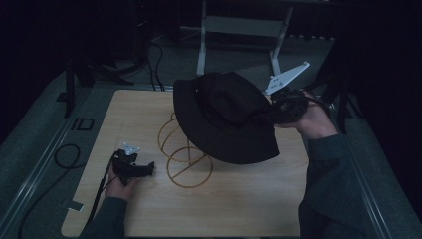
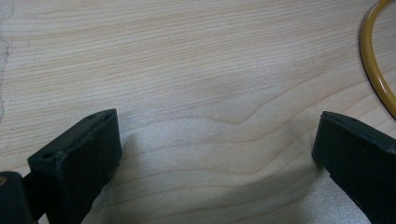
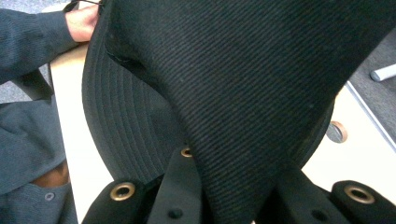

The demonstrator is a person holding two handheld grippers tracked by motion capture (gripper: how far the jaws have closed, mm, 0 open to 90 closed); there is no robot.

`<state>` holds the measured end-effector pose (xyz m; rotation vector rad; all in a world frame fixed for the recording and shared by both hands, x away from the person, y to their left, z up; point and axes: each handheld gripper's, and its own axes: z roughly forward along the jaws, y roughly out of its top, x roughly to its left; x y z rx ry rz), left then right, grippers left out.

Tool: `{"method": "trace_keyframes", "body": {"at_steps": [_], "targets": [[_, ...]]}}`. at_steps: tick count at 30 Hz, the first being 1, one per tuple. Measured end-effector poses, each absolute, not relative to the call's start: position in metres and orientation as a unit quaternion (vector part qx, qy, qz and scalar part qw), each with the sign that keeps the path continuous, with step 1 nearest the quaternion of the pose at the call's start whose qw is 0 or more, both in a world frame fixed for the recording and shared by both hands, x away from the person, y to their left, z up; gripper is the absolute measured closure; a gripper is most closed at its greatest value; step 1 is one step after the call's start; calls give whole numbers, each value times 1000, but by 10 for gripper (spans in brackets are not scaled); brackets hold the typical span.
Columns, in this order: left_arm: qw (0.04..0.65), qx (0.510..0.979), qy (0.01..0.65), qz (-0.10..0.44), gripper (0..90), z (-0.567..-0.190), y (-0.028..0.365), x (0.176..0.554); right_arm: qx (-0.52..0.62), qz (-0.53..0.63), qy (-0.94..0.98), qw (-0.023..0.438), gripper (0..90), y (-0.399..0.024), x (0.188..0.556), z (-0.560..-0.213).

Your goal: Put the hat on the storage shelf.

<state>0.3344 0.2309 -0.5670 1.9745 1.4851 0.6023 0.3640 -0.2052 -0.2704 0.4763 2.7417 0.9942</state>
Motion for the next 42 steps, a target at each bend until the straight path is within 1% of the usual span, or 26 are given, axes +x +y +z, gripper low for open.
{"method": "trace_keyframes", "body": {"at_steps": [25, 42], "targets": [[294, 742, 558, 226, 16, -567, 231, 334, 111, 305, 944, 54, 858, -133, 375, -292], [295, 742, 558, 227, 16, -567, 231, 334, 105, 291, 950, 45, 832, -115, 378, -299]]}}
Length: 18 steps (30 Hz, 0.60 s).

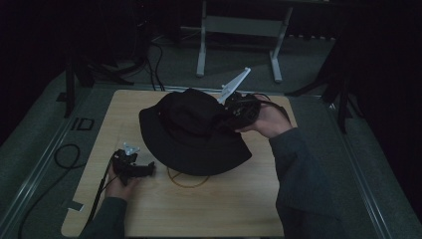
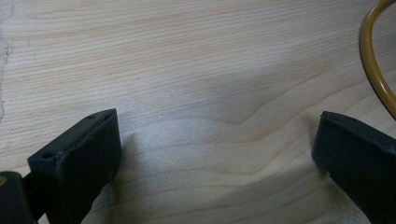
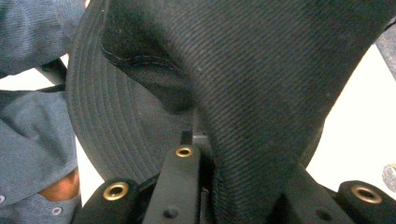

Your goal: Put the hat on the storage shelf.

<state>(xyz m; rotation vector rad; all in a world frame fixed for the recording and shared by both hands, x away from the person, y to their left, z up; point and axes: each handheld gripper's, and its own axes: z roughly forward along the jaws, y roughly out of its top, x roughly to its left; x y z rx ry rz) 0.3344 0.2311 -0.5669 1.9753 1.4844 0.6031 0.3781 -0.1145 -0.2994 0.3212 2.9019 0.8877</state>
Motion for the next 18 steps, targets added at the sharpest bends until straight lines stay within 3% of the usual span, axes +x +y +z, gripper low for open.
{"method": "trace_keyframes", "body": {"at_steps": [18], "targets": [[294, 743, 557, 227, 15, -567, 231, 334, 121, 275, 953, 47, 720, -102, 385, -309]]}}
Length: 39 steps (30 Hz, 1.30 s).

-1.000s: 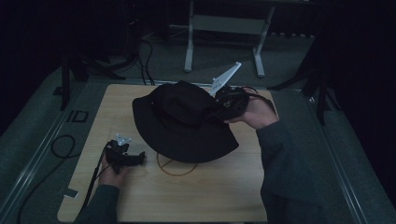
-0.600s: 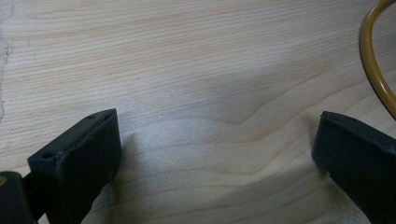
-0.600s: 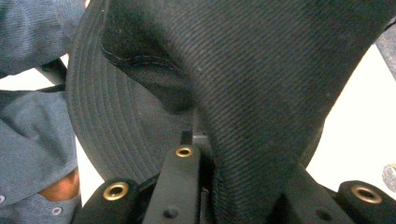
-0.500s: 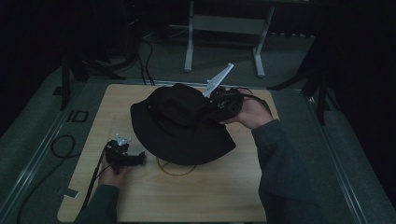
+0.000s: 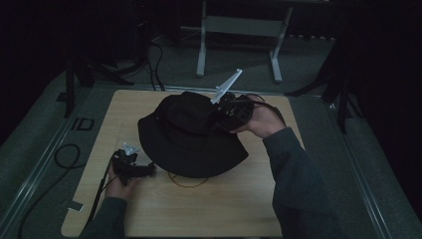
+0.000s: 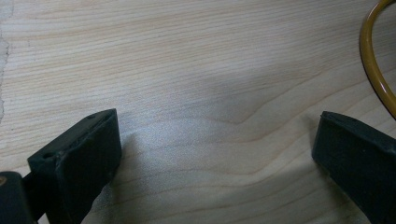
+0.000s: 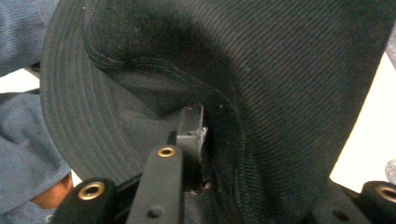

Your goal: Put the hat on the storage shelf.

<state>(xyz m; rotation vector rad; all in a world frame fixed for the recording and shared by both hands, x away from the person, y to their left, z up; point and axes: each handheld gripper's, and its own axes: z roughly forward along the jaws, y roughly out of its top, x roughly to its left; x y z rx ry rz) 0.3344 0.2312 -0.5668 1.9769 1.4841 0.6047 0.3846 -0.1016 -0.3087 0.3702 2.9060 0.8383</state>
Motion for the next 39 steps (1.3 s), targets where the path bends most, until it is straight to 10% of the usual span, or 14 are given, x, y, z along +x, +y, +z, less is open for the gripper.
{"method": "trace_keyframes", "body": {"at_steps": [23, 39], "targets": [[295, 742, 558, 226, 15, -567, 231, 334, 103, 294, 948, 70, 571, -85, 378, -304], [296, 742, 557, 226, 15, -567, 231, 334, 151, 294, 940, 80, 180, -83, 380, -307]]}}
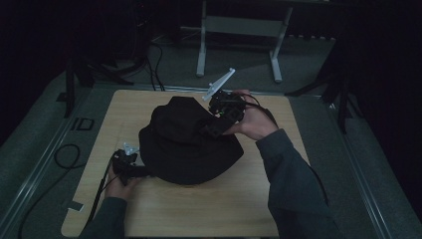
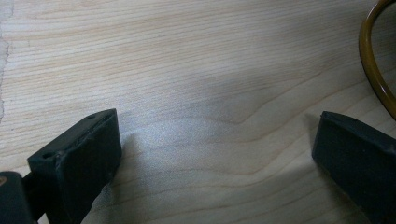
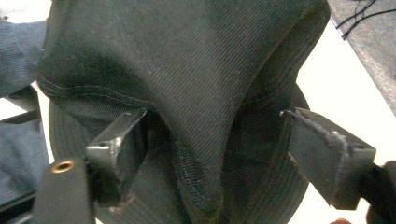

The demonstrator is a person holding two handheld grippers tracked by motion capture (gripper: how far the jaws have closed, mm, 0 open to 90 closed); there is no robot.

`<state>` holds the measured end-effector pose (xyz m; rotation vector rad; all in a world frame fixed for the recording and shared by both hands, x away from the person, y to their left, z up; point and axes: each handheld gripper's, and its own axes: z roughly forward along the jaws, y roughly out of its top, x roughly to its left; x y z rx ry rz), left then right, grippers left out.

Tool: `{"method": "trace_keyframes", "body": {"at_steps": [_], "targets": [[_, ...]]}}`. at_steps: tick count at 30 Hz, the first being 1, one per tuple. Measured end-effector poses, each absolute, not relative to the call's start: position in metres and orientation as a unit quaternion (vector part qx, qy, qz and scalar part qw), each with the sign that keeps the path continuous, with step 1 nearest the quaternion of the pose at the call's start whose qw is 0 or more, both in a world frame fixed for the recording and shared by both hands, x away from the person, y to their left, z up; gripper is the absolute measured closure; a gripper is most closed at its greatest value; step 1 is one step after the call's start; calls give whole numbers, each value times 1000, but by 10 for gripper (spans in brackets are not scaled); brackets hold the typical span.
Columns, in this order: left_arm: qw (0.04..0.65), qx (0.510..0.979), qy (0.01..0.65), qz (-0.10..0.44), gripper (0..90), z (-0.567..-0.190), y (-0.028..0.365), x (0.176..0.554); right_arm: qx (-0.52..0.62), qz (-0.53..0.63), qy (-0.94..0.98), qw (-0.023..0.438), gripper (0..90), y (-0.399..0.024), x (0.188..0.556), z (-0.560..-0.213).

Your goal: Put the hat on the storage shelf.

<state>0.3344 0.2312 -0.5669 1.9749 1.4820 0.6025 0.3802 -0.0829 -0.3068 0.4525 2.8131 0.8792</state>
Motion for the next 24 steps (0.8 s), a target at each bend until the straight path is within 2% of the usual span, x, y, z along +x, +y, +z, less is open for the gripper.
{"method": "trace_keyframes", "body": {"at_steps": [9, 24], "targets": [[296, 743, 556, 226, 16, -567, 232, 334, 141, 306, 938, 83, 125, -94, 373, -300], [295, 744, 556, 226, 15, -567, 235, 332, 153, 330, 927, 92, 127, -124, 368, -291]]}}
